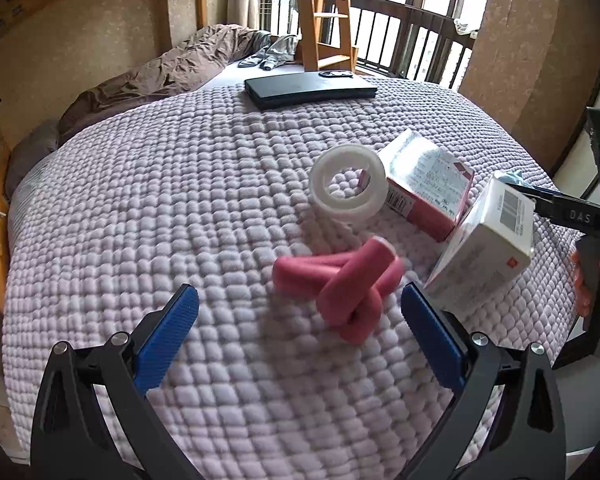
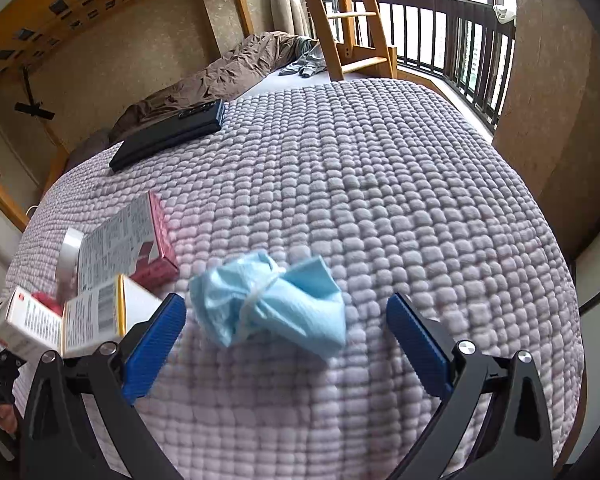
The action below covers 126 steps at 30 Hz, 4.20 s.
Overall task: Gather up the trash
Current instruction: 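Move the left tool to the pink foam while the right tool reaches the blue mask, then grasp the pink foam with the left tool while the right tool grasps the blue mask, then carry the pink foam and blue mask over the white bin with both tools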
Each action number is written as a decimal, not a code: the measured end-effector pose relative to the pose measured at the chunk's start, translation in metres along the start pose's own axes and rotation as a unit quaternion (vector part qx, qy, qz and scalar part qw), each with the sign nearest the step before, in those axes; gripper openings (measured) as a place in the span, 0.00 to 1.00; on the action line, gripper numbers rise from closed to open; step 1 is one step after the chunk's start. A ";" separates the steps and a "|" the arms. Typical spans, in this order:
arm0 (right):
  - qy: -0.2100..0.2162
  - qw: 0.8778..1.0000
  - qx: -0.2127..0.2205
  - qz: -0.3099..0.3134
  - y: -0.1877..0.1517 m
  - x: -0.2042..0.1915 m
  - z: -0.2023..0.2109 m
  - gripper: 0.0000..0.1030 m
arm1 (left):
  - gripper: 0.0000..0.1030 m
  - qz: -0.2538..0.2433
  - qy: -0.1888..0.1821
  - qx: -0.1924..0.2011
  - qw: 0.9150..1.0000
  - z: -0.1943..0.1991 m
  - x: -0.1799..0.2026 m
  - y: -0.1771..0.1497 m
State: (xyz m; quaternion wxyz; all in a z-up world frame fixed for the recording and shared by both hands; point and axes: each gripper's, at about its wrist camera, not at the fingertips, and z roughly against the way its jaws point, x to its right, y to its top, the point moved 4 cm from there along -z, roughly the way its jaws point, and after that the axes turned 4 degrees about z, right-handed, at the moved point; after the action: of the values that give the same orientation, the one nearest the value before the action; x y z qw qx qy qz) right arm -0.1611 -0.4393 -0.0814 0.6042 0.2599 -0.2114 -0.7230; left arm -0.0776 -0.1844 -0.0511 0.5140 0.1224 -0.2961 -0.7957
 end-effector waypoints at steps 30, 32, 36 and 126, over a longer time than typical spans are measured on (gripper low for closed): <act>0.003 1.000 0.021 0.010 -0.009 -0.002 0.010 0.86 | 0.65 -0.032 0.010 0.005 0.999 -0.007 0.015 0.003; -0.015 1.000 0.023 0.011 -0.013 -0.004 0.012 0.87 | 0.65 -0.032 0.011 0.004 0.999 -0.006 0.014 0.002; -0.023 0.999 0.024 0.002 -0.018 -0.004 0.013 0.87 | 0.65 -0.033 0.012 0.004 0.999 -0.006 0.014 0.001; 0.122 0.983 -0.013 0.139 -0.132 -0.106 0.167 0.62 | 0.65 -0.048 -0.030 -0.022 0.998 0.112 0.065 -0.101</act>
State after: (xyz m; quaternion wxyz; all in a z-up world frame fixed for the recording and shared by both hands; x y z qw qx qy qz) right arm -0.3532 -0.3126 -0.0214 0.7236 0.3066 -0.1609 -0.5971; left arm -0.2372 -0.1739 -0.0151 0.4688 0.1015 -0.2879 -0.8289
